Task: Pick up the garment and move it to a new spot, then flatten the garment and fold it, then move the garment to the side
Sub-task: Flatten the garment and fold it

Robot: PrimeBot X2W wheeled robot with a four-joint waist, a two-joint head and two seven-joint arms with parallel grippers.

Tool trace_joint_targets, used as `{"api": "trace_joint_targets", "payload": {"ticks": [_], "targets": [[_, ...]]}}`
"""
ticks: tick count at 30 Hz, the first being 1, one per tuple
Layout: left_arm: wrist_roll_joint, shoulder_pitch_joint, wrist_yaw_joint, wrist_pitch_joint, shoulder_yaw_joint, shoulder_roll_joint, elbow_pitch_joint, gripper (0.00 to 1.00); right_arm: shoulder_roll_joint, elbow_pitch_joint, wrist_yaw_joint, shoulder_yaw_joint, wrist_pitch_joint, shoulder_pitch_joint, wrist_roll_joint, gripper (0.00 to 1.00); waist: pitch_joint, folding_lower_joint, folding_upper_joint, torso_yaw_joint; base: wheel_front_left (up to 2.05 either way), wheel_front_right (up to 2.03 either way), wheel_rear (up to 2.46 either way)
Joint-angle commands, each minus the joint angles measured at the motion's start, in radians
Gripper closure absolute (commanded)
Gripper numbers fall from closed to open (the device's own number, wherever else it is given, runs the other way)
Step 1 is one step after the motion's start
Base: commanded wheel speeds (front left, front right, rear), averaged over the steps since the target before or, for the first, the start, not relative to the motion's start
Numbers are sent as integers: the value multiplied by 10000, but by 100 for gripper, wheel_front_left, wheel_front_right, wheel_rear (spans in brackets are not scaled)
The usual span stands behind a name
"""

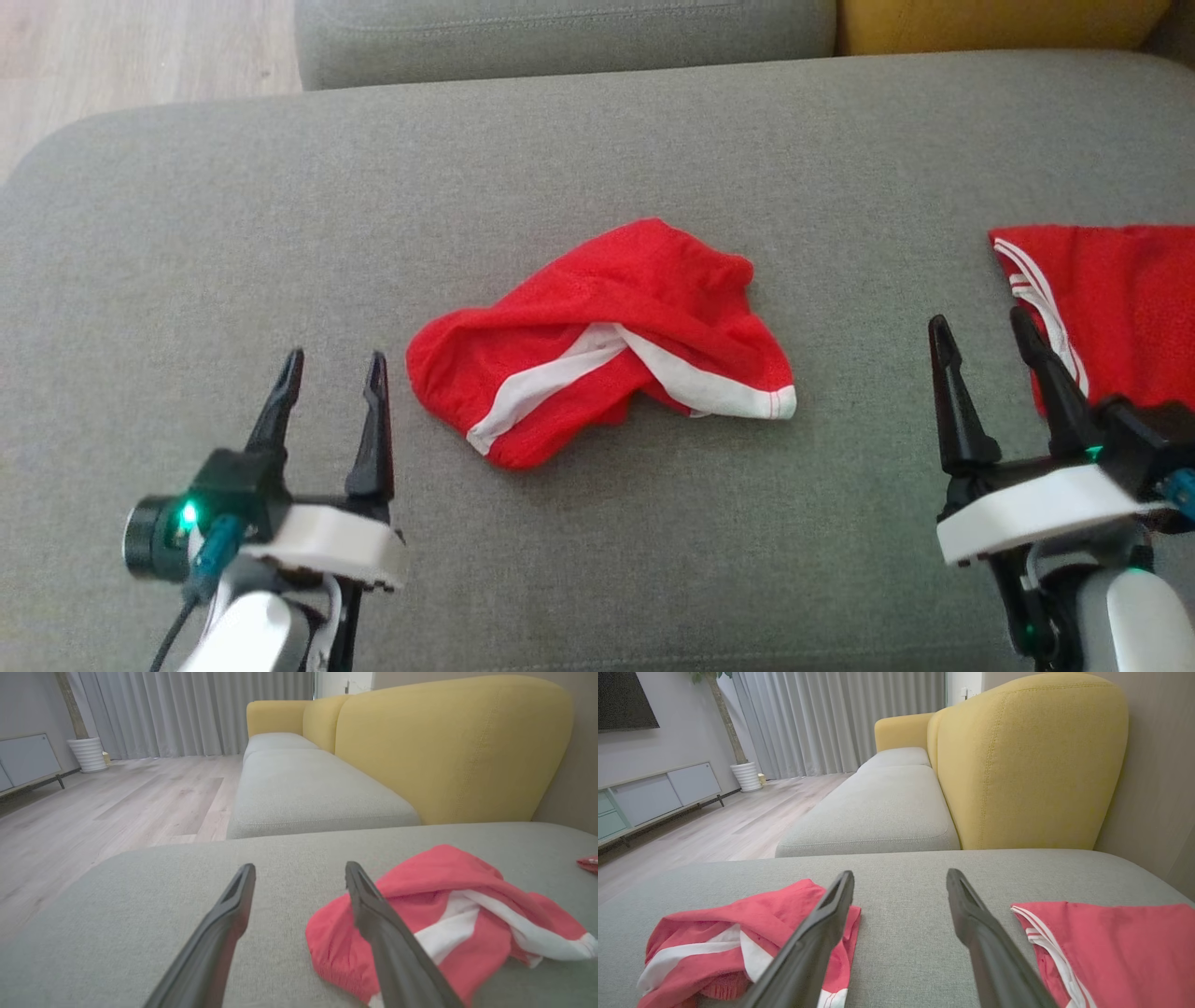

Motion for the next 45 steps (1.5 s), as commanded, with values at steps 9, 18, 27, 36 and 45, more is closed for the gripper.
{"api": "trace_joint_targets", "payload": {"ticks": [9,18,27,36,45], "targets": [[-1,-196,151,60,379,334,-510,0,-110,-510,73,237,71,26,-10,0,-72,0,-1,20,0,0,0],[-92,-376,-5,143,240,308,-573,0,-86,-524,73,170,58,9,39,0,14,0,-1,41,0,0,0],[-1266,-947,-1391,1248,-671,-551,999,0,-58,-428,73,316,36,-151,170,0,376,0,-1,-116,0,0,0],[-1950,-1441,-2047,1413,-835,-1227,3292,0,-41,-279,73,311,-3,-269,259,0,678,0,-1,-354,0,0,0],[-2093,-1914,-2369,968,-790,-1411,4237,100,-30,148,73,437,37,-281,354,0,799,0,-1,-337,0,0,0]]}}
